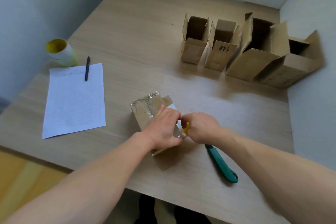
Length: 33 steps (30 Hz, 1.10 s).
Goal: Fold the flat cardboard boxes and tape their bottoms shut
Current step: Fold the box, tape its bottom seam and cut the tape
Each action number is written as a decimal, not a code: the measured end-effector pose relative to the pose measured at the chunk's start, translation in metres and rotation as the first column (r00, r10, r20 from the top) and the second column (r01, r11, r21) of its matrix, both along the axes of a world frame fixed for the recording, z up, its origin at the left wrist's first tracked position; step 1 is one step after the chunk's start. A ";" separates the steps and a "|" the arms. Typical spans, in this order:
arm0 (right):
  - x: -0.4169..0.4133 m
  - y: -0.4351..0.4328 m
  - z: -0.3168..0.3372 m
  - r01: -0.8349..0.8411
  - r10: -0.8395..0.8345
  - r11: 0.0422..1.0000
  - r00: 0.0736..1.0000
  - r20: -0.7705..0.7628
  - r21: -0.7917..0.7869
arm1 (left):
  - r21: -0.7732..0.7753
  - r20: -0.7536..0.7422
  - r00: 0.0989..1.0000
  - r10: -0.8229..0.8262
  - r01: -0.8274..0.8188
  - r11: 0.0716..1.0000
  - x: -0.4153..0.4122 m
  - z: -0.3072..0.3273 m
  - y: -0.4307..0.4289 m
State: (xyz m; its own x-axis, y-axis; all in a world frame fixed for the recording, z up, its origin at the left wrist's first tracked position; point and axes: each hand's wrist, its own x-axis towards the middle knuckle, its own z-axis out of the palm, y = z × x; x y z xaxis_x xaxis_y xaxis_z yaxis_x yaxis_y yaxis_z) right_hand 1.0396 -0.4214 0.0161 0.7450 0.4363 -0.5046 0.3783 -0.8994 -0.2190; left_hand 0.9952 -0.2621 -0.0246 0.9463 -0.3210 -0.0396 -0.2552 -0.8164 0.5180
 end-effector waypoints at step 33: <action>-0.048 -0.060 -0.024 -0.345 0.375 0.927 0.877 0.300 -0.149 | 0.182 -0.007 1.000 0.020 -0.019 0.983 0.000 -0.002 -0.012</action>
State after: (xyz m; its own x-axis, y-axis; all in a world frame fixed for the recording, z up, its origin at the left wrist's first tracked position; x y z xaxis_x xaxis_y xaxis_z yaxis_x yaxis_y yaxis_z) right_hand 0.9913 -0.4813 -0.0083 0.6713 0.6699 -0.3170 0.7155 -0.6974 0.0414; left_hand 0.9953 -0.2741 -0.0262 0.9517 -0.2891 -0.1038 -0.2346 -0.9021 0.3622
